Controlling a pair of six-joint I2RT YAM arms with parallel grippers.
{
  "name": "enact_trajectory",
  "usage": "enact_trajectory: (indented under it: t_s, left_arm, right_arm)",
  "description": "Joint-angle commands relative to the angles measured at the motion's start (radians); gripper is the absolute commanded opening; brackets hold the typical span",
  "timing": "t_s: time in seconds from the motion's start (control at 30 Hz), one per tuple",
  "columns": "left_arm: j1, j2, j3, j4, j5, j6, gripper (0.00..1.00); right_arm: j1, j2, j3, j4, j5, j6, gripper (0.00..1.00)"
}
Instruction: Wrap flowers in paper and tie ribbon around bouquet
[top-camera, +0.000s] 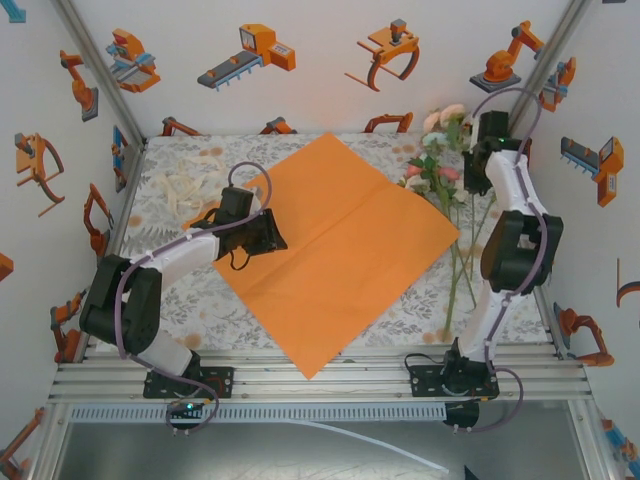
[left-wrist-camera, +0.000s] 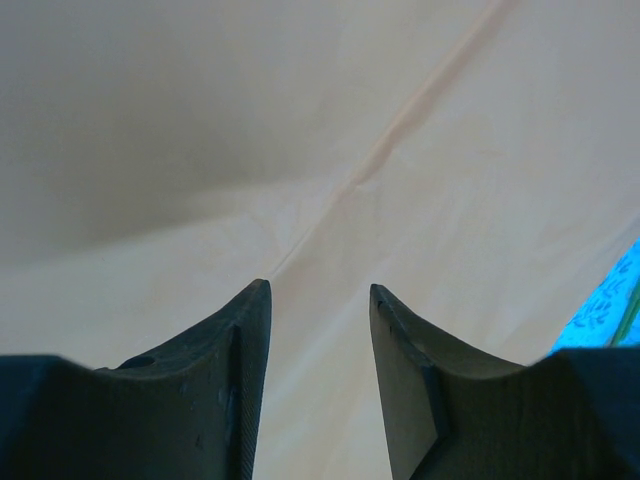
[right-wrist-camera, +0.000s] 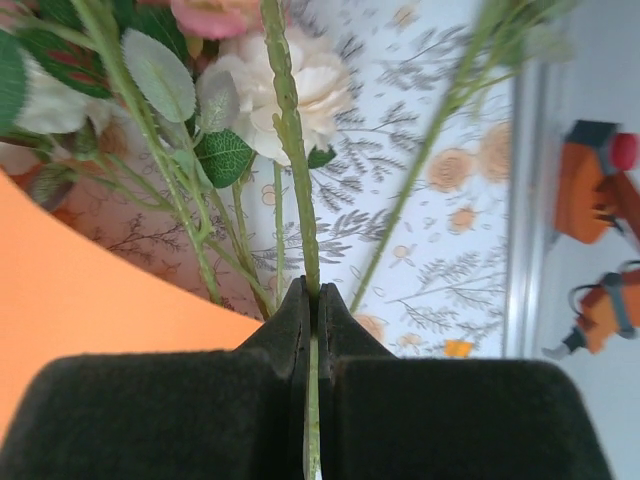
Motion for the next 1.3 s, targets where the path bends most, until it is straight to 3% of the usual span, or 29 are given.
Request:
enact_trajectory:
  t_s: [0.0,0.13,0.2,0.33,0.5,0.67,0.8,0.93,1.27]
  left_arm:
    - [0.007,-0.015,-0.001,0.046,0.016,-0.038,0.49]
    - [0.007,-0.088,0.000,0.029,0.002,-0.042,0.59]
    - [0.007,-0.152,0.006,-0.017,-0.028,-0.023,0.63]
    - [0.007,-0.323,0.002,-0.129,-0.115,0.017,0.71]
    - [0.005,-0.557,-0.037,-0.266,-0.246,0.038,0.83]
    - [0.008,-0.679,-0.080,-0.363,-0.348,0.016,0.87]
    - [0.013,-0.708,-0.092,-0.383,-0.328,0.011,0.92]
    - [0.014,-0.718,-0.108,-0.355,-0.270,-0.008,1.00]
    - [0.014,-0.710,-0.133,-0.335,-0.233,-0.042,0.97]
  right_arm:
    - [-0.002,-0.126,0.038,0.032,0.035,0.046,0.00]
    - [0.006,-0.221,0.059,0.029,-0.085,0.168,0.00]
    - [0.038,-0.254,0.066,0.037,-0.207,0.268,0.00]
    - [0.237,-0.221,0.120,0.039,-0.288,0.425,0.00]
    - [0.558,-0.005,0.327,0.106,-0.308,0.562,0.00]
    - [0.730,0.344,0.718,0.062,-0.305,0.624,0.00]
    - [0.773,0.576,0.939,0.037,-0.334,0.726,0.00]
    - [0.786,0.638,0.842,0.141,-0.339,0.785,0.00]
    - [0.785,0.720,0.734,0.132,-0.294,0.767,0.02]
